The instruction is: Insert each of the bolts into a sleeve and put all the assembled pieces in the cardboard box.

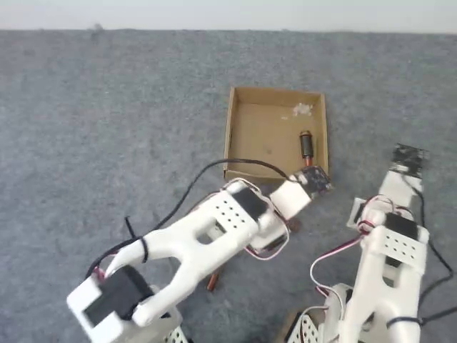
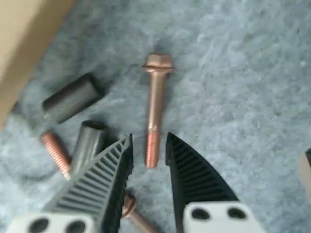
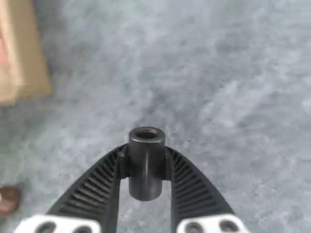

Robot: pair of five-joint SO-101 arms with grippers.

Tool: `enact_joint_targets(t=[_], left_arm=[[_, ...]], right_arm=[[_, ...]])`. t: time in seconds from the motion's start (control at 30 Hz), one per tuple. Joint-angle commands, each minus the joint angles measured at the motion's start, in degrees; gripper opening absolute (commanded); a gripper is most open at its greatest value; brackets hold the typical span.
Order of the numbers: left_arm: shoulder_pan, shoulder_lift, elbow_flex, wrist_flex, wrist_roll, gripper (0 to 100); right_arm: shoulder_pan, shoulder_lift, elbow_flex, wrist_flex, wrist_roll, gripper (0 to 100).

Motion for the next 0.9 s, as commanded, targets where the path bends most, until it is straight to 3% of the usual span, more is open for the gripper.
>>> enact_joint_targets(t=[0.0, 0.63, 0.87], left_arm=[[1.23, 2.46, -1.01, -2.64, -0.62, 11], [1.41, 5.54, -3.82, -8.7, -0.35, 11], [1.14, 5.63, -3.74, -8.97, -0.26, 18]], right_arm=[[3.82, -0.48, -3.87, -0.92, -1.67, 0.6], [3.91, -0.48, -3.87, -1.01, -1.76, 0.6], [4.09, -0.92, -3.87, -0.75, -1.76, 0.6]])
